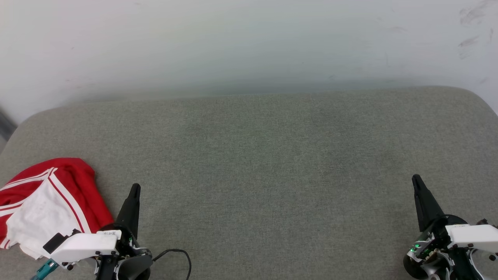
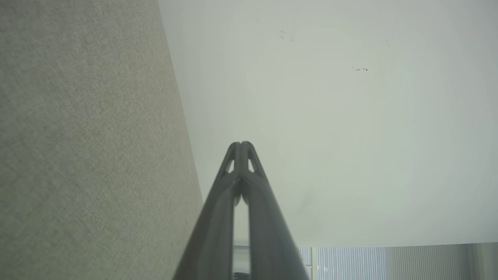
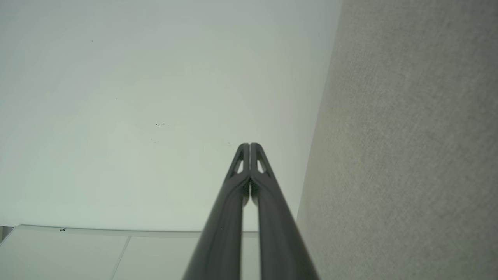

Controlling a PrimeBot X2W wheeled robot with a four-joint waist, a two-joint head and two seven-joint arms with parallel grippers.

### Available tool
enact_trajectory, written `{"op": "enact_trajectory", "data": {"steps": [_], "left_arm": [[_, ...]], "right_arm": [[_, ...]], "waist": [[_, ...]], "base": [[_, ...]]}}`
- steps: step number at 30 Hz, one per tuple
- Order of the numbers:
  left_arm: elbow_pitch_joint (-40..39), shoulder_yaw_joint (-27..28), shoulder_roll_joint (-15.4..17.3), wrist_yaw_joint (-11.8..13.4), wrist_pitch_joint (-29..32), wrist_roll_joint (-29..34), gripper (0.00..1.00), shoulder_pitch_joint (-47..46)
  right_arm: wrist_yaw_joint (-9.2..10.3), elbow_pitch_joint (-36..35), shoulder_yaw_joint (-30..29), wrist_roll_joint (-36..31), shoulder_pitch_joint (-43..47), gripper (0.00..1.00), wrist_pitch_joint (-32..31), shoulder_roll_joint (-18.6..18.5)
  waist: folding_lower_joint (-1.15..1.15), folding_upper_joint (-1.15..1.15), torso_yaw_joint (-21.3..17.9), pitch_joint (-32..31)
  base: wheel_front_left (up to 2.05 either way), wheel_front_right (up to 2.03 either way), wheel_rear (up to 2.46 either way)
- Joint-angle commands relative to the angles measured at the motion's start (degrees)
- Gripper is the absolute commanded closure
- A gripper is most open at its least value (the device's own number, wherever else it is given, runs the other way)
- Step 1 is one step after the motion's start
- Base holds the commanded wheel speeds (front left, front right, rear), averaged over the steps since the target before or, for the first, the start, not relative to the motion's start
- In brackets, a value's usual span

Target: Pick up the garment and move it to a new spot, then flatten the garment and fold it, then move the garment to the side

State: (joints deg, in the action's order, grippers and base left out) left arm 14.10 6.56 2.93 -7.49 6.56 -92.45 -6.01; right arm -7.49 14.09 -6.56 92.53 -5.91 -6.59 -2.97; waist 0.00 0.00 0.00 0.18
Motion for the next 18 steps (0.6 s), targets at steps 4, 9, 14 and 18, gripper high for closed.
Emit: {"op": "enact_trajectory", "data": {"steps": [4, 9, 14, 18], "left_arm": [[0.0, 0.1, -0.1, -0.1, 0.2, 0.2, 1.00, -0.5], [0.0, 0.1, -0.1, -0.1, 0.2, 0.2, 1.00, -0.5], [0.0, 0.1, -0.1, -0.1, 0.2, 0.2, 1.00, -0.5], [0.0, 0.1, -0.1, -0.1, 0.2, 0.2, 1.00, -0.5]], "right_arm": [[0.00, 0.1, 0.0, -0.3, -0.6, 1.00, -0.1, 0.2], [0.00, 0.1, 0.0, -0.3, -0.6, 1.00, -0.1, 0.2], [0.00, 0.1, 0.0, -0.3, -0.6, 1.00, -0.1, 0.2], [0.00, 0.1, 0.0, -0.3, -0.6, 1.00, -0.1, 0.2]], "waist": [[0.00, 0.00, 0.0, 0.0], [0.00, 0.00, 0.0, 0.0], [0.00, 0.00, 0.0, 0.0], [0.00, 0.00, 0.0, 0.0]], "base": [[0.00, 0.00, 0.00], [0.00, 0.00, 0.00], [0.00, 0.00, 0.00], [0.00, 0.00, 0.00]]}}
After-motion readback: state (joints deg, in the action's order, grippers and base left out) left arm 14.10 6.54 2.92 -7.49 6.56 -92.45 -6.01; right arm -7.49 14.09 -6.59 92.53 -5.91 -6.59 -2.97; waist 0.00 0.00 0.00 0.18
